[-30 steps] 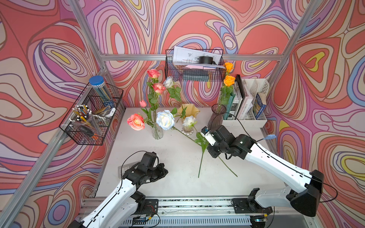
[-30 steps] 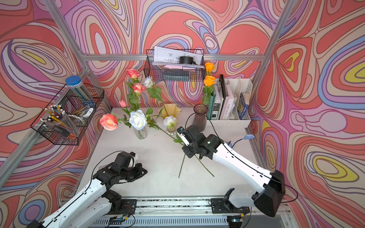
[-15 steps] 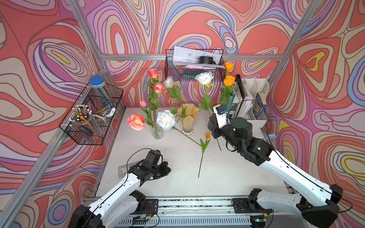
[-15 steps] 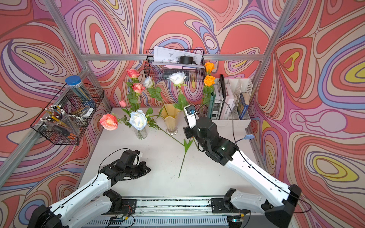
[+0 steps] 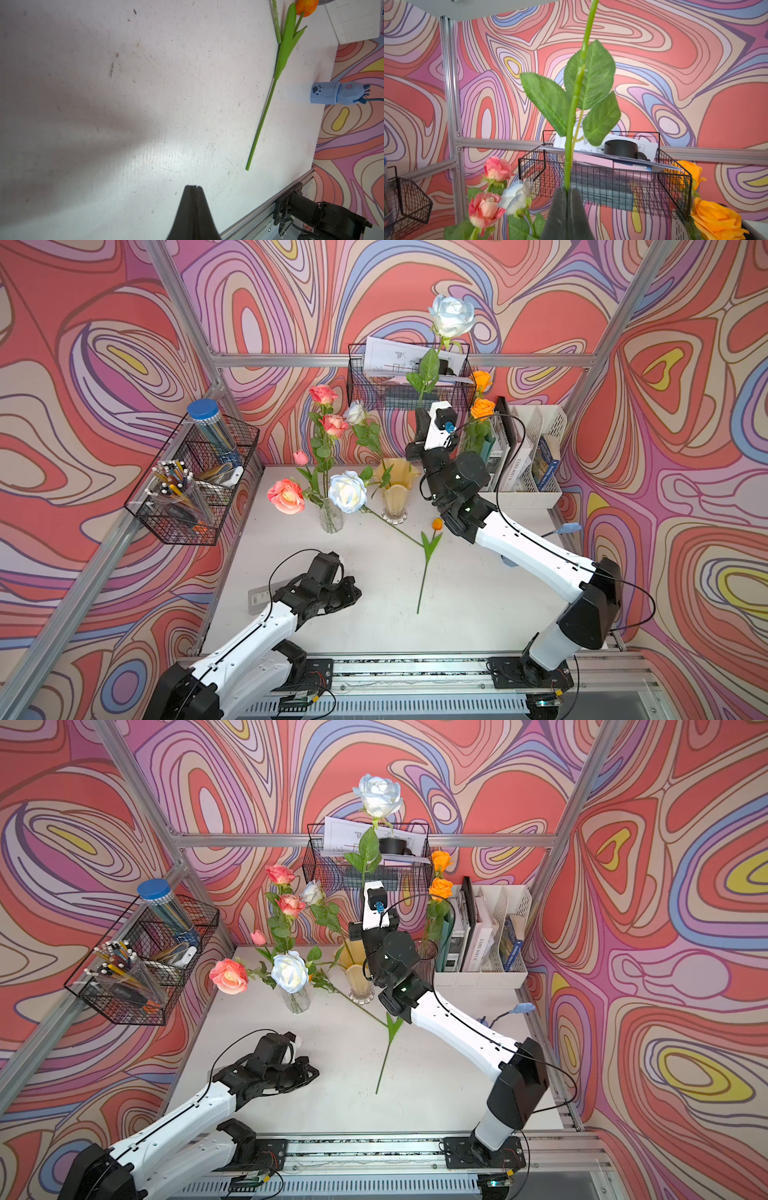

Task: Arrange the flowers in different vases according to their colors
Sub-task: Insert the flower into the vase.

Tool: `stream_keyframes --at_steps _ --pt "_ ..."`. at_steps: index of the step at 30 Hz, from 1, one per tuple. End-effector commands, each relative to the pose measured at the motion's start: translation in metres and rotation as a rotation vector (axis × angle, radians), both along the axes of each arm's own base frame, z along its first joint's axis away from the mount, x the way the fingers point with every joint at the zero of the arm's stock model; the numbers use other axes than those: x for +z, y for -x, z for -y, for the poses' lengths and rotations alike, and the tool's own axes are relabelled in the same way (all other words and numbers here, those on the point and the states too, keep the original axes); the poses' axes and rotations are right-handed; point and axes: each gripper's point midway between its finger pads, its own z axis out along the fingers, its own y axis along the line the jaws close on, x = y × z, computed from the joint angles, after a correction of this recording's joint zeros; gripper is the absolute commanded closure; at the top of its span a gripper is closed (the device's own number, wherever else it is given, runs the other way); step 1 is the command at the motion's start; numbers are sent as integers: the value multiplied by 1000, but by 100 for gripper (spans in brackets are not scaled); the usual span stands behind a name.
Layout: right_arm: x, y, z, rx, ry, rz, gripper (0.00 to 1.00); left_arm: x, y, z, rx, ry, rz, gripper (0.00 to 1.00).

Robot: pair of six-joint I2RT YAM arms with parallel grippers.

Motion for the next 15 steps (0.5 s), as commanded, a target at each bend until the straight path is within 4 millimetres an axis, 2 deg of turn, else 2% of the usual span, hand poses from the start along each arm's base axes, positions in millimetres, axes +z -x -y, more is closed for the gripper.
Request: stream_keyframes --at_steps 1,2,3,6,10,12,14,15 --pt "-3 -20 -2 -13 -34 29 100 -2 -1 3 -21 1 19 100" --pt "-22 -36 -12 -13 -16 -6 100 -2 -2 3 -20 2 19 100" --pt "-33 -44 -16 -8 -14 -24 100 -2 -2 3 -22 1 18 100" --pt "-63 -59 -23 -10 -7 -67 100 -3 -2 2 -21 -5 20 100" --pt "-107 -69 -33 -3 21 -99 100 -7 -2 2 -28 -15 17 100" --pt "-130 -72 -35 -2 26 -110 83 -10 -2 3 -36 -16 10 100" --pt "-145 -73 -34 -9 39 -132 65 -12 -2 4 -43 -15 3 100" --pt "-149 -73 -33 -14 43 -138 59 -13 -2 4 -45 -15 0 100"
